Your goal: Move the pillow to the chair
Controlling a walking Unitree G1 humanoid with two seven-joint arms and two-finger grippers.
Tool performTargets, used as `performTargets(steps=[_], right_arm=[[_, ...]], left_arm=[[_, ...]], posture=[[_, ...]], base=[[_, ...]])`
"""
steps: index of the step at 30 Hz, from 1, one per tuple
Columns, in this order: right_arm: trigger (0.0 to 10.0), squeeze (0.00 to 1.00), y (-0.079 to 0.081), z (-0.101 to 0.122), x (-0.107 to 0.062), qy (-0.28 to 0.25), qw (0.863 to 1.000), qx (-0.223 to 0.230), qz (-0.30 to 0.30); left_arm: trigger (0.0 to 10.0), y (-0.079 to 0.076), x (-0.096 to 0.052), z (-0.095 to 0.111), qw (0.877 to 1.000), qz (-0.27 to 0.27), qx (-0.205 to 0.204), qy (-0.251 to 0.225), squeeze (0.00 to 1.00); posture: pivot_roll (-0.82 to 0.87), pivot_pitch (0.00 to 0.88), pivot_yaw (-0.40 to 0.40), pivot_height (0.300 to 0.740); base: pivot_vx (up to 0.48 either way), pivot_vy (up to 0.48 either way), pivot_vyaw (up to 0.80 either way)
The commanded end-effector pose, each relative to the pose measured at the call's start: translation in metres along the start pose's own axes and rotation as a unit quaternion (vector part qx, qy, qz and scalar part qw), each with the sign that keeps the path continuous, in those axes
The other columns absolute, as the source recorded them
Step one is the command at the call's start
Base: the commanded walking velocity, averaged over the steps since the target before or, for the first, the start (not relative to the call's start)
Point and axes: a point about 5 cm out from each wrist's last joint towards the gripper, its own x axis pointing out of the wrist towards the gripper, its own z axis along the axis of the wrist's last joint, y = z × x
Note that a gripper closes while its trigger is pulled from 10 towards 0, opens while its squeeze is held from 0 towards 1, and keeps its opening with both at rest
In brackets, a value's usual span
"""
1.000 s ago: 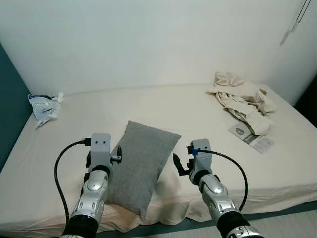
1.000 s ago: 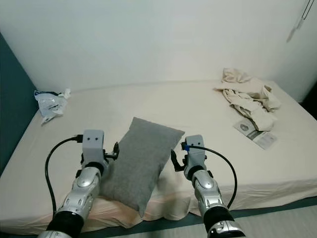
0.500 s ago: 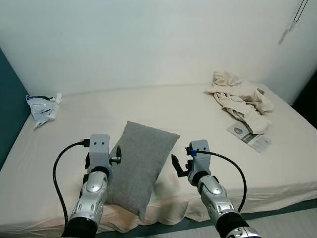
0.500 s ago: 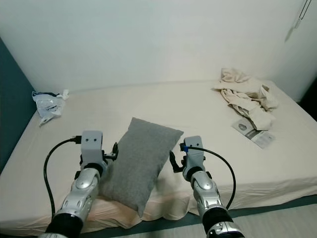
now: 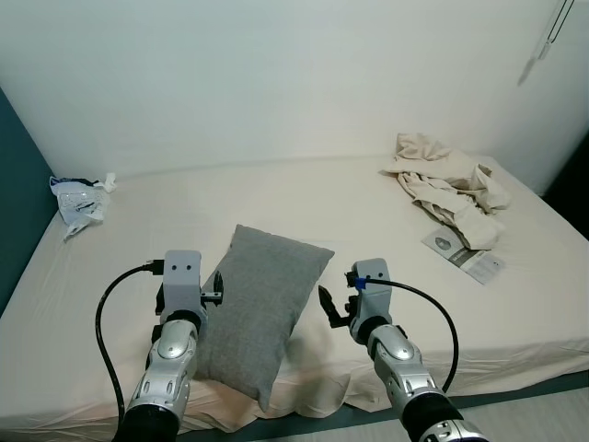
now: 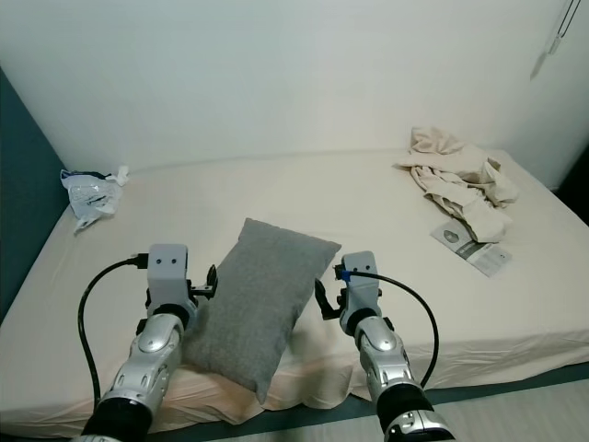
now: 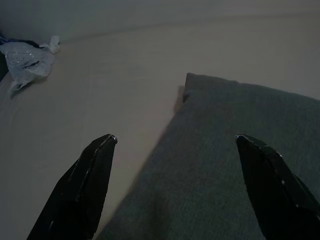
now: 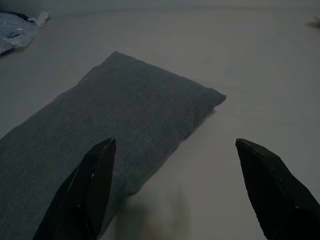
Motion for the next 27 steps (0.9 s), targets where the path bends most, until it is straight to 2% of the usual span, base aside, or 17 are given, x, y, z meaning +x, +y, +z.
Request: performTargets(steps=[1,27], right_arm=[[10.0,0.00,0.0024,-0.0007,0.0001,-0.001,1.000,0.005,0.002],[10.0,0.00,0.0007,-0.0048,-0.0034,-0.004,1.000,0.003,-0.004]], left_arm=[[10.0,0.0051,0.0000,0.0026,1.000,0.005,-0.002,-0.007,0.00],[10.0,0.0049,-0.0008,0.0012,1.000,0.000,0.000,-0.003,0.00]], posture=[[0.03,0.041,-0.002,0.740],[0.02,0.051,0.009,0.740]], base=[[0.000,0.000,0.00],[0.000,0.000,0.00]])
